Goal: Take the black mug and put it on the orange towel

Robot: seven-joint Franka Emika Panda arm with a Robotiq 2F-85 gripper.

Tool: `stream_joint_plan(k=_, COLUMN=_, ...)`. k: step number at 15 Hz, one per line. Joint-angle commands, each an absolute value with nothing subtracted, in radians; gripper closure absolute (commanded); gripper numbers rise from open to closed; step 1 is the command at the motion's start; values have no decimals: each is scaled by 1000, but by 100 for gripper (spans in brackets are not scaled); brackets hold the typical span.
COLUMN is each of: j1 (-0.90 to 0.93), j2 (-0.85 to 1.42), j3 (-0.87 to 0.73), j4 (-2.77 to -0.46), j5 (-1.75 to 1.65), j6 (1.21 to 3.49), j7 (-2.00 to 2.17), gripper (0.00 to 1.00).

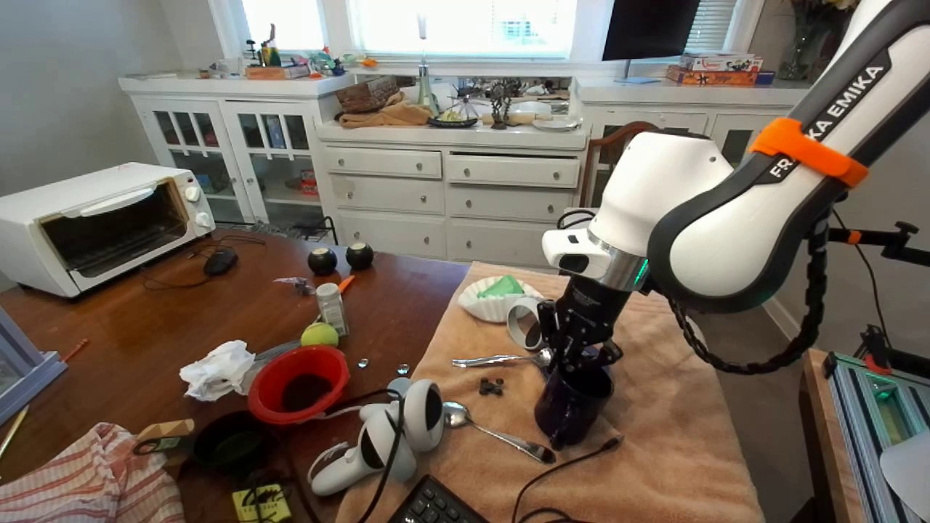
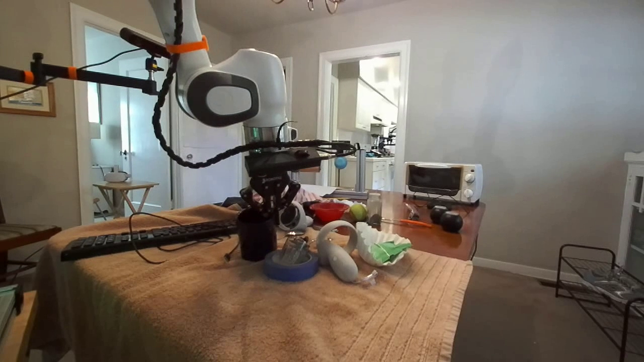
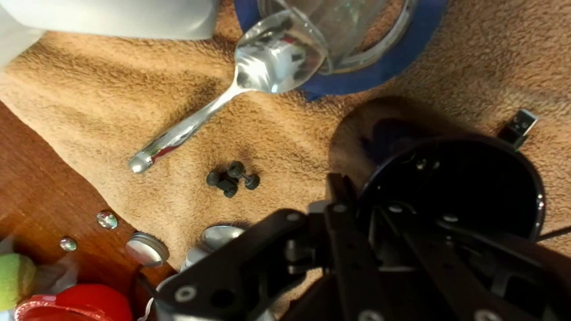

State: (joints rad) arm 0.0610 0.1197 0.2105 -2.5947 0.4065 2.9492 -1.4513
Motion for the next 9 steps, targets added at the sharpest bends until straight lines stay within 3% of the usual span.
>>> stream_joint_plan(k=1, j1=73, j2=129, j3=198, j4=-2622, j5=366, j6=3017, j7=-1444, gripper=64)
stream_joint_plan(k=6, j1=74, j2=-5, j3=142, j4=-2660, j5=164, j6=2923, j7=-1193, gripper=27)
stream_joint_plan(k=9, j1=70, j2=-125, j3=118, j4=-2643, j5=21, j6=2732, j7=-1015, gripper=5)
